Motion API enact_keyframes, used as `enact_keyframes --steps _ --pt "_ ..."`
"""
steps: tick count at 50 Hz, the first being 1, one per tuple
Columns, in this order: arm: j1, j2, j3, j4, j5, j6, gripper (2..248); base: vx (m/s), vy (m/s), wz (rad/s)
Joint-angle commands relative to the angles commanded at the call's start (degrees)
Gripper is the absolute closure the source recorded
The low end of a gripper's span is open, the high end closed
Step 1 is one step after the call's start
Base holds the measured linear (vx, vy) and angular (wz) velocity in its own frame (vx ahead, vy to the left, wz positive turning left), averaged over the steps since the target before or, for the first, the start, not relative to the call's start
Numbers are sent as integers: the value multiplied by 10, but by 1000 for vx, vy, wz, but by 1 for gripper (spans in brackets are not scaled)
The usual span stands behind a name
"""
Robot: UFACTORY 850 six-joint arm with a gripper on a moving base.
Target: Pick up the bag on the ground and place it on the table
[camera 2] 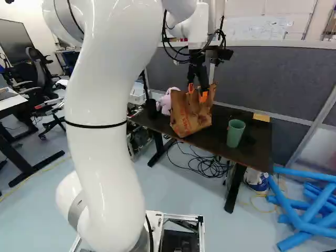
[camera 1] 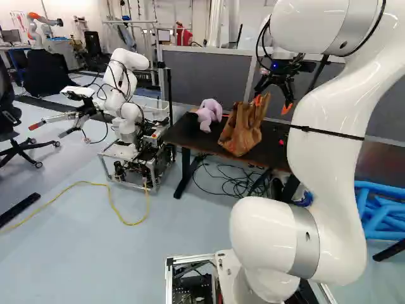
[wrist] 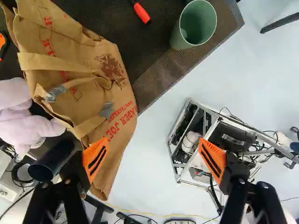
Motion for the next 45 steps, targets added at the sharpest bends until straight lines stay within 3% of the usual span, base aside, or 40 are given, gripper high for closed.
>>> enact_keyframes --steps 45 --pt "0 0 0 0 0 0 3 -150 1 12"
